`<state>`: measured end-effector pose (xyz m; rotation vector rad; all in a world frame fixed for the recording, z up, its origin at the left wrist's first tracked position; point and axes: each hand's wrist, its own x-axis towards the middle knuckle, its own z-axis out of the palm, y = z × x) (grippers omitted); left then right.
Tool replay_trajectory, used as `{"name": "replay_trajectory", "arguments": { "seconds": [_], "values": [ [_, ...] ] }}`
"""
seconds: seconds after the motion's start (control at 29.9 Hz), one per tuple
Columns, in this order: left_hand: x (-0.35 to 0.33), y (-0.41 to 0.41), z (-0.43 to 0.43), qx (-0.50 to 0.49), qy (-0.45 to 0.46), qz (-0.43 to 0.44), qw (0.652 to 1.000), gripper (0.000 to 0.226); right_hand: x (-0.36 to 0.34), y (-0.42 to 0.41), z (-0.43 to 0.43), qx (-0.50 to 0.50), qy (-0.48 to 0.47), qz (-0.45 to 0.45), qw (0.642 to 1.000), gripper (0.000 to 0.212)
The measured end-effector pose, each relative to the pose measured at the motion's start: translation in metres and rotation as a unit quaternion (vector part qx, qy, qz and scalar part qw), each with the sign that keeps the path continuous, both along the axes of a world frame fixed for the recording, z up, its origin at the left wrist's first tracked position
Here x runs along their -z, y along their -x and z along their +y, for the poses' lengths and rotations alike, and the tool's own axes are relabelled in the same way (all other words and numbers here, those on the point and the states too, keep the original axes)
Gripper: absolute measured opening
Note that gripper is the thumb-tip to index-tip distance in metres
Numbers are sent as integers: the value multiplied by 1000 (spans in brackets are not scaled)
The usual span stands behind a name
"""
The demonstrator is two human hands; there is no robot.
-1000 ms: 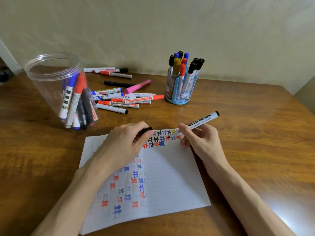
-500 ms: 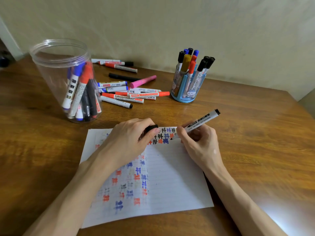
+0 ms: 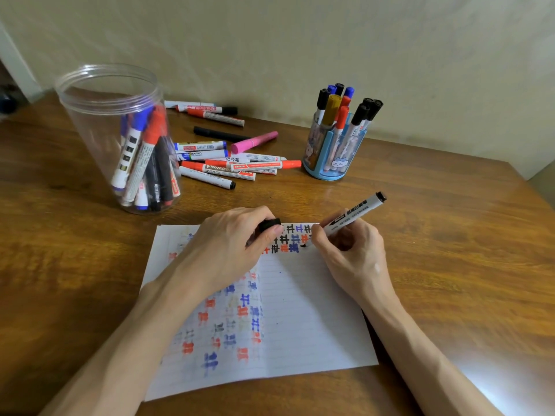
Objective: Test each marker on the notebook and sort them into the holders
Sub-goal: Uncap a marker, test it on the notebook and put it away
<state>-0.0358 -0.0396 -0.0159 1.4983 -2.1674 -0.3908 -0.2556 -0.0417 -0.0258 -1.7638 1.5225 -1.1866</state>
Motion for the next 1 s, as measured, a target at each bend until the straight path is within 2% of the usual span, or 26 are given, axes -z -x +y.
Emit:
{"name": "replay_trajectory", "arguments": {
  "seconds": [0.27, 0.6, 1.0],
  "values": [
    [1, 0, 0, -1, 4, -1, 1000, 31, 0, 4, -1, -21, 11, -37, 999, 15],
    [2, 0, -1, -2, 2, -11, 1000, 31, 1, 2, 0, -28, 6, -6, 1000, 16],
    [2, 0, 0, -1, -2, -8, 1000, 35, -1, 2, 0, -30, 11, -43, 999, 15]
  ]
}}
